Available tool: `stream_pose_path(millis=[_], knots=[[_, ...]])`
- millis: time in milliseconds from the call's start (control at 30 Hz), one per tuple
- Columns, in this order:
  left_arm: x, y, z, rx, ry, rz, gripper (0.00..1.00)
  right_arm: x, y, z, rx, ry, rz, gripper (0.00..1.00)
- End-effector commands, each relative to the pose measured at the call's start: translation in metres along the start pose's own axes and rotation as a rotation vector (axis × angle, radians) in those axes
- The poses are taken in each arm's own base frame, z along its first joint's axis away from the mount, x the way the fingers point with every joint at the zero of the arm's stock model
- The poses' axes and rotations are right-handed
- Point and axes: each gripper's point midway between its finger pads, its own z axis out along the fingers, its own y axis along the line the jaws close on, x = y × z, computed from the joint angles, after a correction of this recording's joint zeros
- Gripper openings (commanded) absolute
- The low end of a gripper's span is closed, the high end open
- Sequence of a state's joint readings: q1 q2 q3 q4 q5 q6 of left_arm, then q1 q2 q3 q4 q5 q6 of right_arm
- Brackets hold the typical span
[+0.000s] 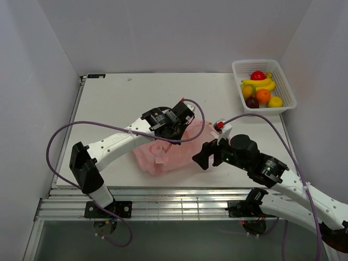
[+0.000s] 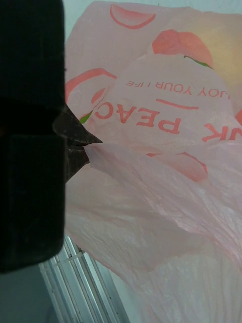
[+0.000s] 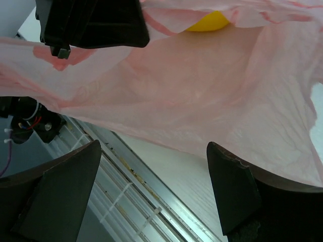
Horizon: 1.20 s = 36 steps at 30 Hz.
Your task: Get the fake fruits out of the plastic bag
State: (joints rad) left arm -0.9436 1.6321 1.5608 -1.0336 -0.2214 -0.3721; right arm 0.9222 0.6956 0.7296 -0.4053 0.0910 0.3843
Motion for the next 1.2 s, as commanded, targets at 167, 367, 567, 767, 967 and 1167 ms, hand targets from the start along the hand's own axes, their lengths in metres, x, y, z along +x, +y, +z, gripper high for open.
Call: stream_pose_path(millis=[167, 367, 567, 767, 967, 1167], knots=[[-0.043, 0.003, -0.058, -0.102, -0.198, -0.067, 0.00, -0.053, 0.023, 0.051, -0.086, -0.175, -0.104, 0.90], [-0.053, 0.008, -0.069, -0.176, -0.230, -0.104, 0.00, -0.047, -0.013, 0.102, 0.095, -0.217, -0.086, 0.90], [-0.056, 0.015, -0.081, -0.192, -0.277, -0.139, 0.00, 0.035, -0.055, 0.120, 0.242, -0.059, 0.032, 0.90], [-0.053, 0.021, -0.084, -0.203, -0.293, -0.153, 0.00, 0.074, -0.069, 0.106, 0.256, -0.028, 0.081, 0.90], [-0.057, 0.004, -0.083, -0.101, -0.317, -0.140, 0.00, 0.035, -0.064, 0.102, 0.258, -0.133, 0.048, 0.90], [-0.058, -0.008, -0.080, -0.043, -0.309, -0.133, 0.00, -0.007, -0.058, 0.116, 0.290, -0.212, 0.077, 0.90]])
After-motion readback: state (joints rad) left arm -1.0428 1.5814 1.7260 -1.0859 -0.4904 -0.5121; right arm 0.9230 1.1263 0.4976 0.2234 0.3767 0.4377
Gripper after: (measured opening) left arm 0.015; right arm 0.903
